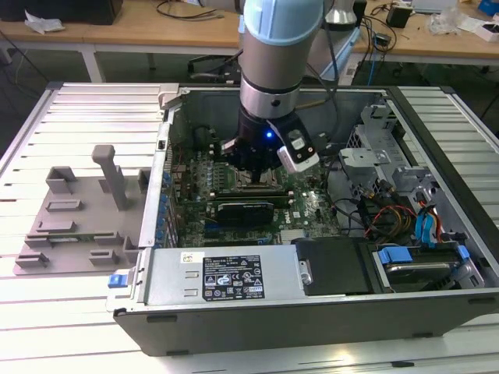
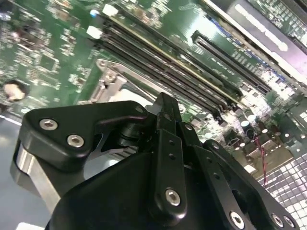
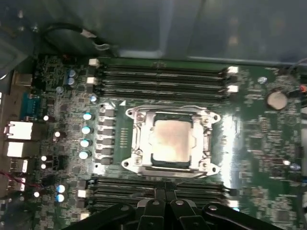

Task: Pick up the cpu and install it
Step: 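Install the second cpu locking lever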

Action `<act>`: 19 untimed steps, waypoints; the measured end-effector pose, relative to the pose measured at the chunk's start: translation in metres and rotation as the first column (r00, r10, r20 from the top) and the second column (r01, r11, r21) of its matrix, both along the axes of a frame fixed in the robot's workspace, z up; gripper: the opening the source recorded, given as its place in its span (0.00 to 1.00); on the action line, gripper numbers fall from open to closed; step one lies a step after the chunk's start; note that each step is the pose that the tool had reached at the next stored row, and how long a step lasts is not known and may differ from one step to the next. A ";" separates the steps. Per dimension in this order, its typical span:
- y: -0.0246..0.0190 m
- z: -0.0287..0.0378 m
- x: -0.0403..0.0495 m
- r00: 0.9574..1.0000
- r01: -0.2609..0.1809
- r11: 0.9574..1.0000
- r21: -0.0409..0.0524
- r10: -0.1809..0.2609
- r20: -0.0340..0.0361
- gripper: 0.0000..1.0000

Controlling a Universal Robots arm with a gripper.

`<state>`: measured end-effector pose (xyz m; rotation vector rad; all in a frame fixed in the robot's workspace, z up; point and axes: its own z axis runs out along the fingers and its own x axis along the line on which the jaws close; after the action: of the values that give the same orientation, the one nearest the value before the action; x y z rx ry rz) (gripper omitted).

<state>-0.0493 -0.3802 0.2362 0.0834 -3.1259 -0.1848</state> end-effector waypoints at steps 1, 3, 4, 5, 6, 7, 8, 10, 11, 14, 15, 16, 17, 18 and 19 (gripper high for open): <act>0.0000 -0.0037 -0.0060 1.000 0.000 1.000 0.000 0.000 0.000 0.11; -0.0001 -0.0087 -0.0135 1.000 0.000 1.000 0.000 0.000 0.000 0.11; 0.0000 -0.0105 -0.0160 1.000 0.000 1.000 0.000 0.000 0.000 0.11; -0.0001 -0.0131 -0.0191 1.000 0.000 1.000 0.000 0.000 0.000 0.11; -0.0001 -0.0153 -0.0205 1.000 0.000 1.000 0.000 0.000 0.000 0.11; -0.0001 -0.0177 -0.0214 1.000 0.000 1.000 0.000 0.000 0.000 0.11; -0.0001 -0.0203 -0.0220 1.000 0.000 1.000 0.000 0.000 0.000 0.11; -0.0001 -0.0252 -0.0221 1.000 0.000 1.000 0.000 0.000 0.000 0.11; 0.0000 -0.0273 -0.0223 1.000 0.000 1.000 0.000 0.000 0.000 0.11; 0.0006 -0.0299 -0.0280 1.000 0.000 1.000 0.000 0.000 0.000 0.11; 0.0014 -0.0301 -0.0302 1.000 0.000 1.000 0.001 0.000 0.000 0.11; 0.0023 -0.0303 -0.0313 1.000 -0.001 1.000 0.001 0.001 0.000 0.11; 0.0031 -0.0305 -0.0316 1.000 -0.001 1.000 0.001 0.001 0.000 0.11; 0.0057 -0.0314 -0.0316 1.000 -0.003 1.000 0.001 0.003 0.000 0.11; 0.0086 -0.0320 -0.0316 1.000 -0.006 1.000 0.001 0.006 0.000 0.11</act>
<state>-0.0809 -0.3716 0.2042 0.0935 -3.1251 -0.1860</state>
